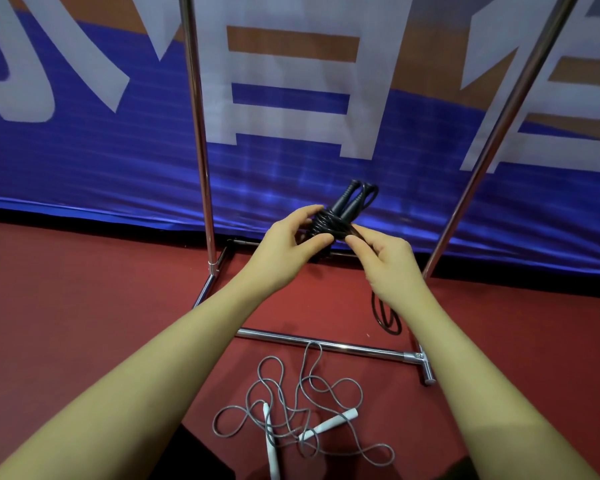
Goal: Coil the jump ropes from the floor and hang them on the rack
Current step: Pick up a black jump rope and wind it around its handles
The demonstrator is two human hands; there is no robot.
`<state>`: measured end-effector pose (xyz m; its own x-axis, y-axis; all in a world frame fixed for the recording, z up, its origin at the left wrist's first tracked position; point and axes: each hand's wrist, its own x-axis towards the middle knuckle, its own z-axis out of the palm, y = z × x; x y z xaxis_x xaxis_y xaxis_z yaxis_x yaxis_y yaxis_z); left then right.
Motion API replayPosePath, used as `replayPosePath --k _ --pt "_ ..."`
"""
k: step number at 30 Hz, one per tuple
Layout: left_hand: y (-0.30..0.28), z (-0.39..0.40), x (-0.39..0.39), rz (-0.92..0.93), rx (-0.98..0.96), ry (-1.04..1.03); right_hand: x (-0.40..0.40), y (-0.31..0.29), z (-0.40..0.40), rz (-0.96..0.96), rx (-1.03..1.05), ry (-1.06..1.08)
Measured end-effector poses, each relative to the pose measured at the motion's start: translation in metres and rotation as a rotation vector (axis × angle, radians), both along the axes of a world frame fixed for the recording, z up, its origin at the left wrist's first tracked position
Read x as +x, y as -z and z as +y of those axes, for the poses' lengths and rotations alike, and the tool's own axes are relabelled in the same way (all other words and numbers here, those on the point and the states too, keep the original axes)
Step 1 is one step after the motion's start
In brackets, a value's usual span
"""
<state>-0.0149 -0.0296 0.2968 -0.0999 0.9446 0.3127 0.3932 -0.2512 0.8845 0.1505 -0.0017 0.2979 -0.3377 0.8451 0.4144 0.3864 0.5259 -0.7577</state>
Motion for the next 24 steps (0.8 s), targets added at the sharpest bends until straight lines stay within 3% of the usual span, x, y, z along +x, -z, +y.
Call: replayPosePath --k 5,16,24 --pt "0.005 0.003 -0.002 0.192 0.009 -0.034 -0.002 0.006 0.003 -0.014 -0.046 0.070" --pt "0.006 -0.001 0.004 0.287 0.021 -0.036 -0.013 0.001 -0.008 0.318 -0.203 0.031" --pt "-0.003 -0.004 0.007 0.309 0.028 -0.065 -0.010 0.000 -0.007 0.438 -0.287 0.015"
